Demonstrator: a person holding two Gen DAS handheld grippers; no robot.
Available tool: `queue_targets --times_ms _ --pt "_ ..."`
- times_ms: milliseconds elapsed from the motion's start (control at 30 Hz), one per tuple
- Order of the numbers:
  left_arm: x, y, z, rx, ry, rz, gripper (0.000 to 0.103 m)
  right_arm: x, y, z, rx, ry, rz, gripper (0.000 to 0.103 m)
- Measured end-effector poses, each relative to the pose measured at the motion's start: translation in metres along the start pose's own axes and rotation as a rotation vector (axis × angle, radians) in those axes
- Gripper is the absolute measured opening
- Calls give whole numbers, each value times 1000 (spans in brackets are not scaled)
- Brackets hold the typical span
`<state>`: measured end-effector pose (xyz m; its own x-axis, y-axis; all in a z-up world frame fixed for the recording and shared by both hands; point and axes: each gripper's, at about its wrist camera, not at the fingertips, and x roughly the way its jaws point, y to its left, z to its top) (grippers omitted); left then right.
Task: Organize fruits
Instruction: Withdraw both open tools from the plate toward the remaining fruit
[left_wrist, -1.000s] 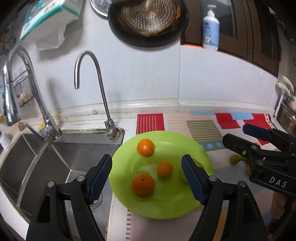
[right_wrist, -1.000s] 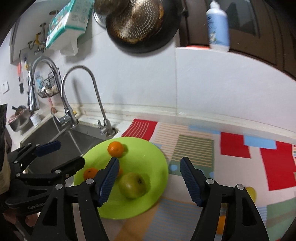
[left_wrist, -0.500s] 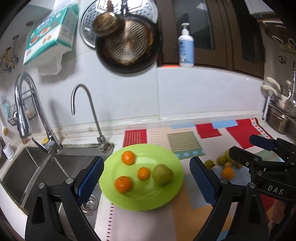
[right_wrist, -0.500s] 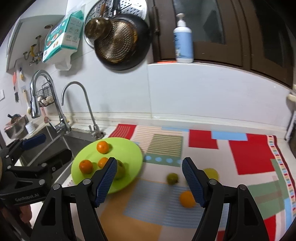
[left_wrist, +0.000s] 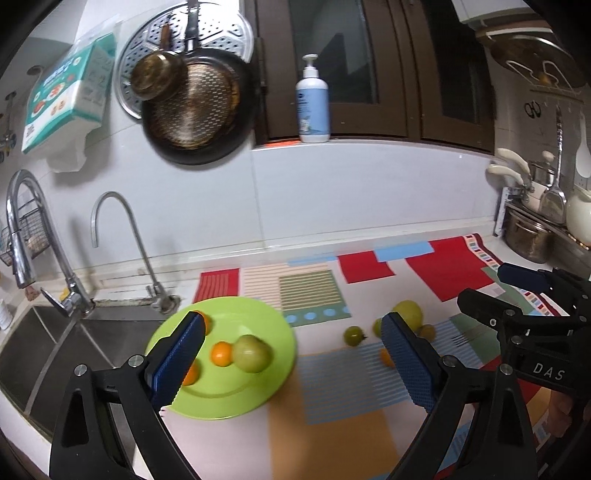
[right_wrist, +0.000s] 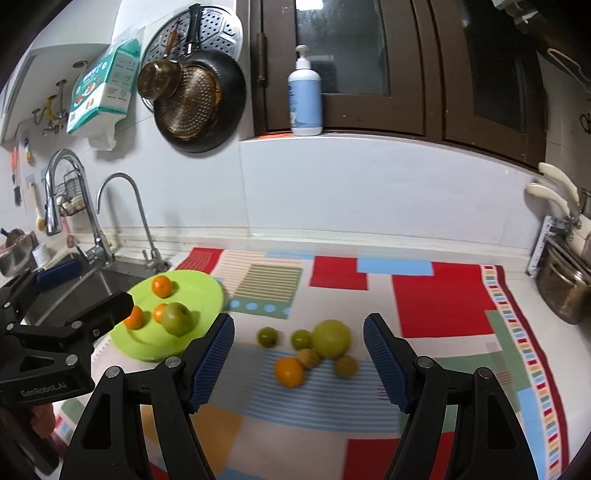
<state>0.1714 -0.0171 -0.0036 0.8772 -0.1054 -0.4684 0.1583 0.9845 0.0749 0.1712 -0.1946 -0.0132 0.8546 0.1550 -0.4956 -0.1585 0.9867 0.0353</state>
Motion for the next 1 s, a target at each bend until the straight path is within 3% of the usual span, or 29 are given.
queue_targets --times_ms 467,733,1000 --pt "30 -56 -14 60 43 -62 97 15 -43 -15 -100 53 28 73" --pt "66 -76 -26 85 129 -105 96 44 -61 -26 -124 116 69 71" --pt "103 -87 -42 107 221 -150 86 84 -71 -40 -137 200 118 63"
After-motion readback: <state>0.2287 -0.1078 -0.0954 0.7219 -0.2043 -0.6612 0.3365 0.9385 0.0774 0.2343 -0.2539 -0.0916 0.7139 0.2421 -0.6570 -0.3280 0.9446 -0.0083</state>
